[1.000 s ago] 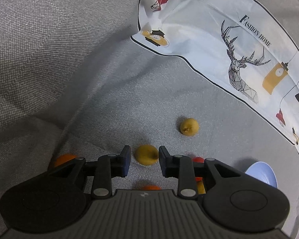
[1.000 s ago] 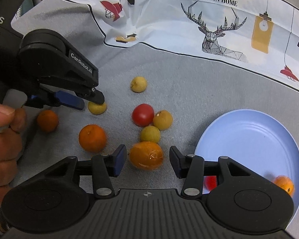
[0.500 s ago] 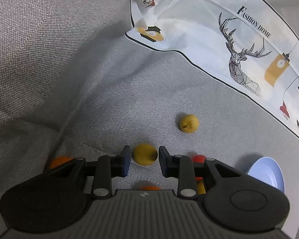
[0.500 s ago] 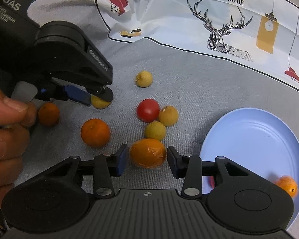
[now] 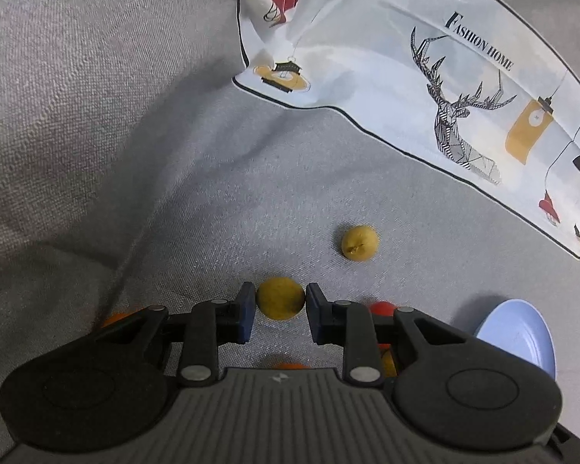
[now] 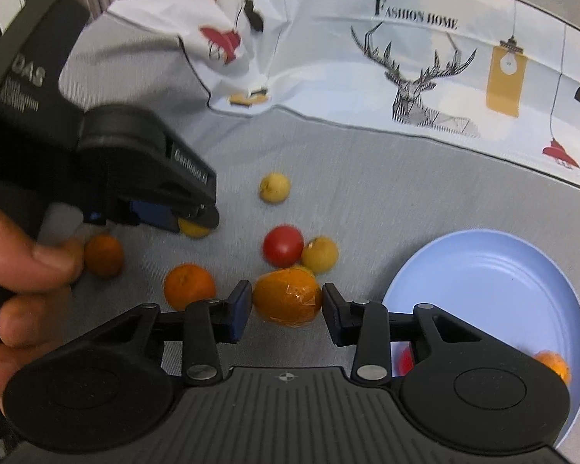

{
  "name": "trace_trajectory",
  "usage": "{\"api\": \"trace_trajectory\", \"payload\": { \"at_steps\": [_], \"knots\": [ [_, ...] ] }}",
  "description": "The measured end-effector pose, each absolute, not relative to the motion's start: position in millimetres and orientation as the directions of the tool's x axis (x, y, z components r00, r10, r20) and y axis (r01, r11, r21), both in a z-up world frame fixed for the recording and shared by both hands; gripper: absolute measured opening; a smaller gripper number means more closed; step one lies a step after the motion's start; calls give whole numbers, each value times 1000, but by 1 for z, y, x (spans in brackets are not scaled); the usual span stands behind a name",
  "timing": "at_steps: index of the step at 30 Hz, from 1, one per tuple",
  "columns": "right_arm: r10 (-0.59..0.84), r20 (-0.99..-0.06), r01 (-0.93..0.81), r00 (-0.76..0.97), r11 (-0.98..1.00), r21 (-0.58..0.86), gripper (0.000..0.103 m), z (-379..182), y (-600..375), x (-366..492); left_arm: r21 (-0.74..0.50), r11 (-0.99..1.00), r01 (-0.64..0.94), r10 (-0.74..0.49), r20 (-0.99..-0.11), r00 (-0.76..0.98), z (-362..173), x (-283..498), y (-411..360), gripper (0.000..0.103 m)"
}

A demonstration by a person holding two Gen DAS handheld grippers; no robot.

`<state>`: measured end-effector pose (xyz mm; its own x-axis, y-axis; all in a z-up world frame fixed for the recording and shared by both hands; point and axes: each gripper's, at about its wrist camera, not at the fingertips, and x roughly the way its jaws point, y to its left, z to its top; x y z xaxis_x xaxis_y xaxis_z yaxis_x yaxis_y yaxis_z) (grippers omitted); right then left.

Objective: Organize fruits
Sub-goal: 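Grasp another wrapped orange with the right tool while the left tool grasps a yellow plum, then carry the yellow plum in the left tool and orange in the right tool over the plate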

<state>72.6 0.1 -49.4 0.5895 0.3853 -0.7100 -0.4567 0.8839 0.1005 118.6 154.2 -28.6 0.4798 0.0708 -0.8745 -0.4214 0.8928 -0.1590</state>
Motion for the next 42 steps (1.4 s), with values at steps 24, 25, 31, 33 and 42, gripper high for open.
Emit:
{"api": "trace_trajectory", "payload": {
  "at_steps": [24, 25, 31, 33, 42],
  "knots": [
    [308, -560, -270, 769, 951, 153, 41, -4, -132, 59, 64, 994, -86, 106, -728, 678, 14, 46, 36, 31],
    [298, -560, -255, 773, 954, 155, 41, -4, -140, 59, 33, 995, -92, 86, -749, 657, 8, 51, 38, 31],
    [234, -568, -165, 789, 971, 172, 41, -7, -184, 62, -12, 995, -97, 52, -771, 635, -6, 70, 44, 31],
    [227, -581, -149, 782, 972, 179, 41, -10, -193, 63, -43, 995, -86, 21, -773, 634, -7, 71, 44, 31],
    [216, -610, -139, 763, 975, 171, 41, -14, -195, 64, -149, 985, 92, -173, -754, 633, -9, 70, 10, 31]
  ]
}}
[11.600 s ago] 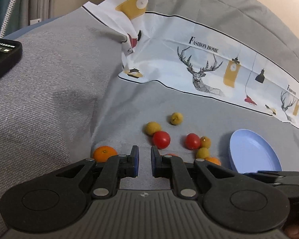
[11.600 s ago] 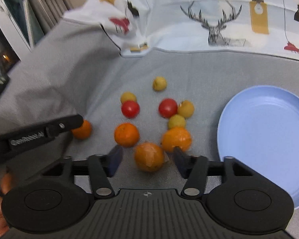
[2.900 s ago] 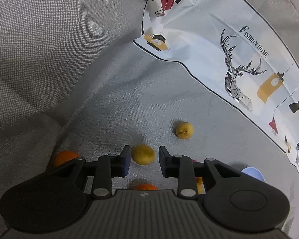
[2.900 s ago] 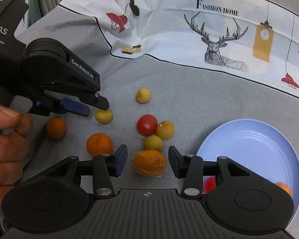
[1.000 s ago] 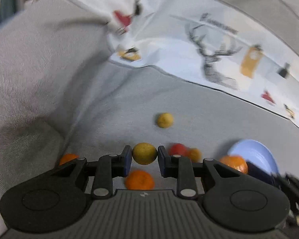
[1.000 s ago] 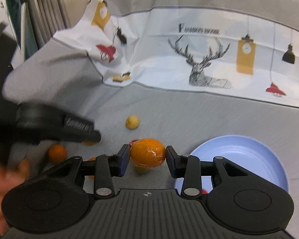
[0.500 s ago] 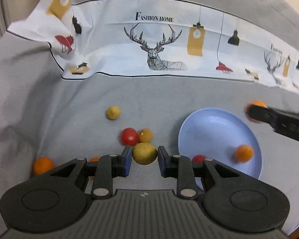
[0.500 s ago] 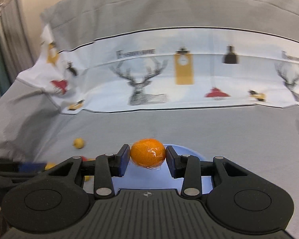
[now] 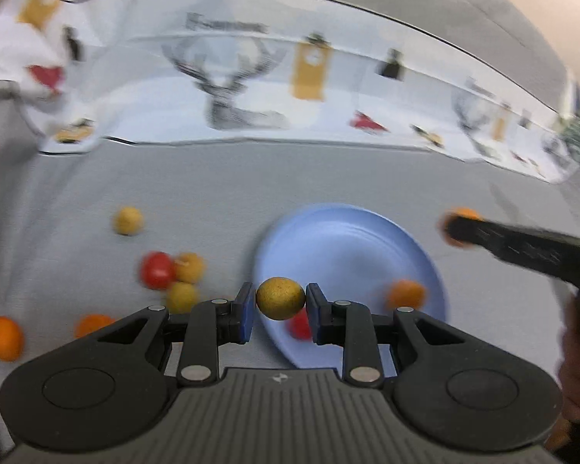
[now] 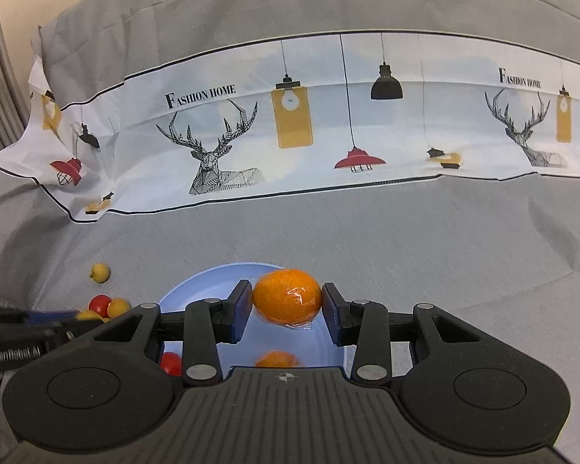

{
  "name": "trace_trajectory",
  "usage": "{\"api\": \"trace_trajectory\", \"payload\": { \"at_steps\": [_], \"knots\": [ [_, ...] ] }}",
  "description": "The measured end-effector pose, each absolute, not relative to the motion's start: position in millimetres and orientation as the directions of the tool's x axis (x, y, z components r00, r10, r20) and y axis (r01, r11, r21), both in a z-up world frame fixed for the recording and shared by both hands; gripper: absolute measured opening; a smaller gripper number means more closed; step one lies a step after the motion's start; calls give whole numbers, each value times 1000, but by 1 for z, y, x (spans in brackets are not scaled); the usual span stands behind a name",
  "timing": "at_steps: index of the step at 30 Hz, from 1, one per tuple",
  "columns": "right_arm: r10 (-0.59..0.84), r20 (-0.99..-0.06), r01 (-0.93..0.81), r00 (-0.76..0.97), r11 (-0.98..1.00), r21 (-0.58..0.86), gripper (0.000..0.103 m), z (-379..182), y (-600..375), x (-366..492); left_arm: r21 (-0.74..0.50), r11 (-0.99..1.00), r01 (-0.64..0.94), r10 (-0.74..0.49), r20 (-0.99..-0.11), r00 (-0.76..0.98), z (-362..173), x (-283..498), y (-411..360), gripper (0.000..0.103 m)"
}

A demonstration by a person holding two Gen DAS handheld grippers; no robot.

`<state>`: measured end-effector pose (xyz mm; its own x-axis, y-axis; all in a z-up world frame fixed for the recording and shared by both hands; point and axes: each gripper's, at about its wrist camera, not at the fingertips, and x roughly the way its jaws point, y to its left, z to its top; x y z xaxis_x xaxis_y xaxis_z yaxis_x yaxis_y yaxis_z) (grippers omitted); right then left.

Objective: Organize fruits
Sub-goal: 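Carry the yellow plum in the left tool and orange in the right tool over the plate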

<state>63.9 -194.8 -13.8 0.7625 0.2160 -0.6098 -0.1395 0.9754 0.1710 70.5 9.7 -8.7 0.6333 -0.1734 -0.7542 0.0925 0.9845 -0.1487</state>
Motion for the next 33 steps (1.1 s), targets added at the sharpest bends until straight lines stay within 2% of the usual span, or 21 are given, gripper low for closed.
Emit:
{"api": "trace_trajectory", "payload": {
  "at_steps": [4, 8, 18, 33],
  "knots": [
    [225, -617, -137, 754, 973, 187, 41, -16, -190, 67, -137, 968, 210, -237, -775, 586, -19, 67, -15, 31],
    [239, -624, -150, 744, 970, 193, 41, -18, -179, 71, -115, 961, 252, -240, -800, 550, -31, 66, -30, 31],
    [257, -636, -177, 727, 966, 189, 41, -19, -161, 76, -118, 970, 212, -213, -831, 514, -43, 74, -33, 31],
    [261, -647, -186, 716, 965, 183, 41, -21, -158, 77, -129, 970, 205, -219, -831, 512, -43, 76, -32, 31]
  ]
}}
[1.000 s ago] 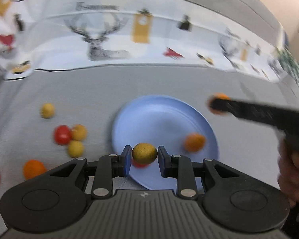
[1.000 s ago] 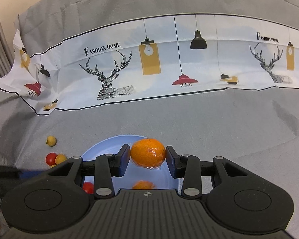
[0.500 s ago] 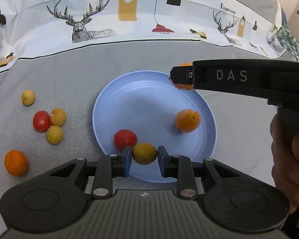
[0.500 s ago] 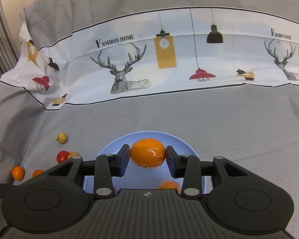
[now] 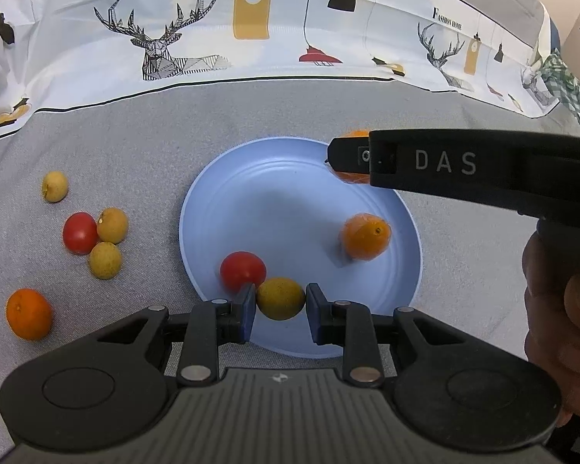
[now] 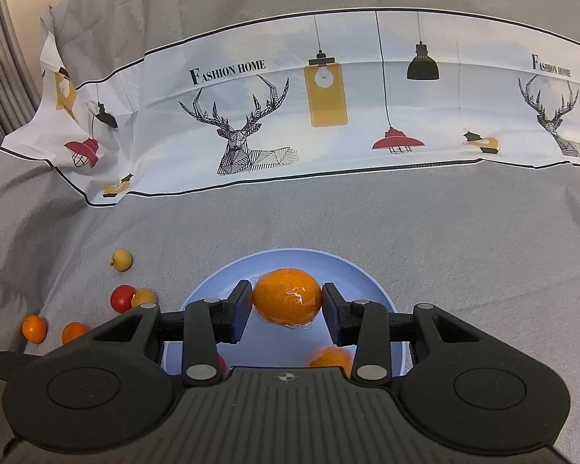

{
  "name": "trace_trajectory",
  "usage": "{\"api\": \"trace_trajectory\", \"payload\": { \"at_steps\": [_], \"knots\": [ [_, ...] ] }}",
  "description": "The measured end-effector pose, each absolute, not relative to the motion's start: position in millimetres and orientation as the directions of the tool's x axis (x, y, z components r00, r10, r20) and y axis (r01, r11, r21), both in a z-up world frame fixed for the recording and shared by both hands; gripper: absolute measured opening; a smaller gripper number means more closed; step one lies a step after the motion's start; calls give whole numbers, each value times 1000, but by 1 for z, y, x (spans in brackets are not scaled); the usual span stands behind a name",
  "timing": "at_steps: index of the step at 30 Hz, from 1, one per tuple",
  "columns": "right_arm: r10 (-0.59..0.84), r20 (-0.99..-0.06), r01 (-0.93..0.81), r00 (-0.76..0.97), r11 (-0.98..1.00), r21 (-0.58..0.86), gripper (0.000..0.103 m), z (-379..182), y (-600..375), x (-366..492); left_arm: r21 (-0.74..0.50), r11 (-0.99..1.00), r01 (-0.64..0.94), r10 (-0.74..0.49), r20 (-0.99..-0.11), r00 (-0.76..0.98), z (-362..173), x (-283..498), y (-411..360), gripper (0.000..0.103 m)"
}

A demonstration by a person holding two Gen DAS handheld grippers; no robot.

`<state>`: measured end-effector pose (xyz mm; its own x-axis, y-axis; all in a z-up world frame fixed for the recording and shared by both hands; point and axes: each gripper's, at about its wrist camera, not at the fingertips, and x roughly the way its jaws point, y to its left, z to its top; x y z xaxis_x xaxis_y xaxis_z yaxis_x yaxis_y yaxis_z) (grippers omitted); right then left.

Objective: Organize fruits
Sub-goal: 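Carry the yellow plum in the left tool and orange in the right tool over the plate, then open the left tool dropping the plum onto the plate while the right tool releases the orange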

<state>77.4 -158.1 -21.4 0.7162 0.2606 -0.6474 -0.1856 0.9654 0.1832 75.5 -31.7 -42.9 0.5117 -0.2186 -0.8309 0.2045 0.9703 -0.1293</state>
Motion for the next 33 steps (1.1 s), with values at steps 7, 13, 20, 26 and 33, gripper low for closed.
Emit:
{"api": "trace_trajectory", "payload": {
  "at_steps": [7, 13, 20, 26, 33],
  "knots": [
    [261, -648, -189, 715, 965, 180, 41, -22, -158, 78, -135, 969, 207, -225, -829, 512, -43, 76, -31, 31],
    [260, -649, -188, 715, 966, 180, 41, -22, -158, 78, -139, 968, 209, -230, -827, 513, -41, 76, -31, 31],
    [259, -651, -187, 713, 966, 179, 41, -22, -157, 78, -145, 966, 215, -238, -824, 513, -40, 76, -31, 31],
    [260, -652, -188, 712, 966, 179, 41, -22, -157, 78, -149, 965, 215, -242, -823, 514, -40, 76, -32, 31],
    [260, -654, -190, 711, 966, 177, 41, -22, -158, 79, -153, 964, 218, -247, -822, 513, -41, 76, -30, 31]
  ]
}}
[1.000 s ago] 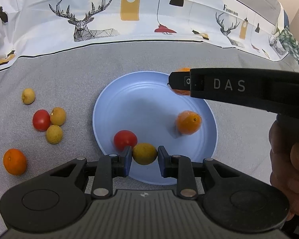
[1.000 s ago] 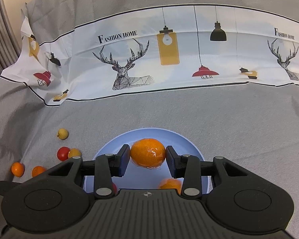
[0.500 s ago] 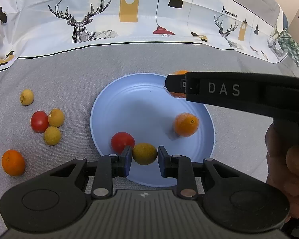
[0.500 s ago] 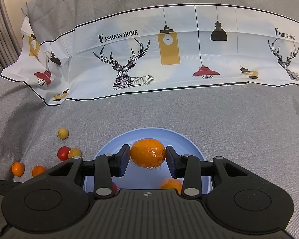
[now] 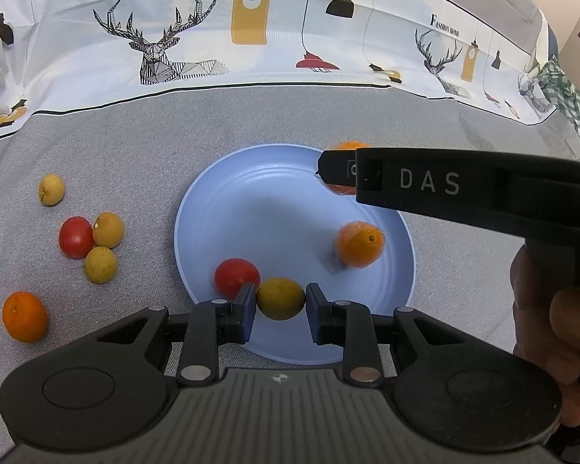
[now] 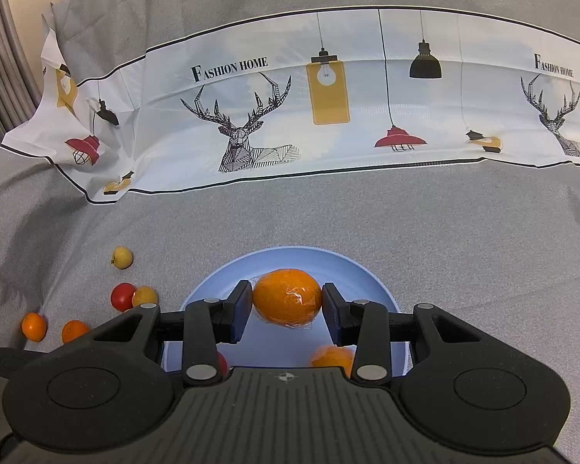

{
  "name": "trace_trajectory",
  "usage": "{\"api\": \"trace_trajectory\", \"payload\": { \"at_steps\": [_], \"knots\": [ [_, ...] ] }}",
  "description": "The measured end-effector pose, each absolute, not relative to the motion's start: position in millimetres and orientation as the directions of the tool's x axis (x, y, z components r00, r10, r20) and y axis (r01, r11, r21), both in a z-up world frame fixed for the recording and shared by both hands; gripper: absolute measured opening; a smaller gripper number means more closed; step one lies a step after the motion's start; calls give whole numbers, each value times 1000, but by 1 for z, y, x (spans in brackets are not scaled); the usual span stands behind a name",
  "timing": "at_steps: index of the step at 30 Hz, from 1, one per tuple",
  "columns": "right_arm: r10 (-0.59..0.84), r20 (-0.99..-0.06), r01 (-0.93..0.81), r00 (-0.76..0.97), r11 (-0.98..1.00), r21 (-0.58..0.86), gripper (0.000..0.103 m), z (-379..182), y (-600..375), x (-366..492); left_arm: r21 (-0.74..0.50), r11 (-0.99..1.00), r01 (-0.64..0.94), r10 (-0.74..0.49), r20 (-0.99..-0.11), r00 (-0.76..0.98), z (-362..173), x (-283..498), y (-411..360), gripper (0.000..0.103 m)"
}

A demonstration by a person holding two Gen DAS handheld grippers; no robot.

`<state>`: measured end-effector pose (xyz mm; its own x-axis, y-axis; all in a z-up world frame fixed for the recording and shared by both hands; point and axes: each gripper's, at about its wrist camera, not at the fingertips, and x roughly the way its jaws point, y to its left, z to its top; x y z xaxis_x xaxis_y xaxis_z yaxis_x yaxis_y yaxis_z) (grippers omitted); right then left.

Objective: Organize fruits
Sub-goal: 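Open the left tool dropping the plum onto the plate while the right tool releases the orange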

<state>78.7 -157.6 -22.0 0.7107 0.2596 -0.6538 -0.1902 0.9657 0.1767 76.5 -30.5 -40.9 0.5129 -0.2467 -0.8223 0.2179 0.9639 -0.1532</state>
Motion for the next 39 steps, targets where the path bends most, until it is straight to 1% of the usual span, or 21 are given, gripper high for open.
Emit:
{"api": "trace_trajectory", "payload": {
  "at_steps": [11, 13, 16, 18, 33, 36, 39],
  "knots": [
    [257, -656, -189, 709, 966, 175, 41, -23, -157, 78, -157, 962, 221, -251, -822, 510, -41, 77, -30, 31],
    [257, -661, -188, 705, 966, 175, 42, -24, -156, 78, -163, 961, 225, -258, -823, 505, -41, 77, -30, 31],
    [249, -659, -183, 710, 968, 170, 44, -24, -156, 78, -168, 959, 227, -264, -821, 506, -39, 77, -29, 34],
    [247, -657, -178, 712, 969, 171, 47, -24, -157, 78, -168, 959, 227, -264, -819, 509, -38, 78, -27, 34],
    [232, -653, -162, 721, 973, 166, 48, -22, -158, 78, -174, 965, 198, -255, -806, 535, -34, 79, -17, 34],
    [229, -651, -159, 724, 973, 165, 48, -21, -158, 78, -178, 966, 185, -252, -797, 549, -31, 80, -13, 31],
    [227, -648, -155, 727, 974, 167, 48, -21, -157, 79, -176, 971, 161, -237, -787, 570, -27, 81, -7, 26]
  ]
}}
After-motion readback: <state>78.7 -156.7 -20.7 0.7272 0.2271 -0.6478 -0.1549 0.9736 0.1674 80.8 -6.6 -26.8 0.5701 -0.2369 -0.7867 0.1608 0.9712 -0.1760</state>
